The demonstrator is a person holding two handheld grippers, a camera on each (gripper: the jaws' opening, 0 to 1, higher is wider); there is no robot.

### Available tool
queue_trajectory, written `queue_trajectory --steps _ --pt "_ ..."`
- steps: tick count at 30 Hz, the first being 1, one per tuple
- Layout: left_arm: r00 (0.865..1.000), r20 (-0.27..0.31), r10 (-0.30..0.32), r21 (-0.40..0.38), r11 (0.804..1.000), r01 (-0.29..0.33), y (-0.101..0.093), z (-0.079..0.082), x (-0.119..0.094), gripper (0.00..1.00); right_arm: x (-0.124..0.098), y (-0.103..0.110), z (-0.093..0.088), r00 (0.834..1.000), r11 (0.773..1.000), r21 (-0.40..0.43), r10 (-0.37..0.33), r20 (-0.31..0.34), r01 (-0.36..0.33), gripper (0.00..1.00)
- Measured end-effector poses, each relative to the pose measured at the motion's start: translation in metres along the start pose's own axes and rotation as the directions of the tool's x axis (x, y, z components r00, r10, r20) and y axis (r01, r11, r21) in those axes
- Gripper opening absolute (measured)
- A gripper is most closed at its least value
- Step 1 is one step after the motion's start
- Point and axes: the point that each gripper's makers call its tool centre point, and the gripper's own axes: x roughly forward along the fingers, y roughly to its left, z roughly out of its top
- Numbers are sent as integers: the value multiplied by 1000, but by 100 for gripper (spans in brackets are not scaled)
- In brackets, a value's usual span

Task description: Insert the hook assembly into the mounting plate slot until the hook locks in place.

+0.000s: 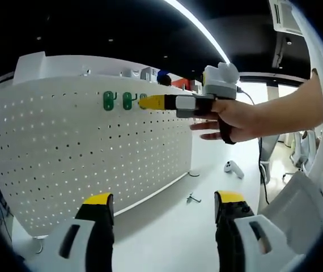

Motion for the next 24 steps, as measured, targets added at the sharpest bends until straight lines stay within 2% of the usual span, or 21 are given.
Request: queue_trajectory --steps 24 --pt "1000 1 -1 1 1000 1 2 0 2 75 -58 7 -46 994 999 -20 48 -96 -50 74"
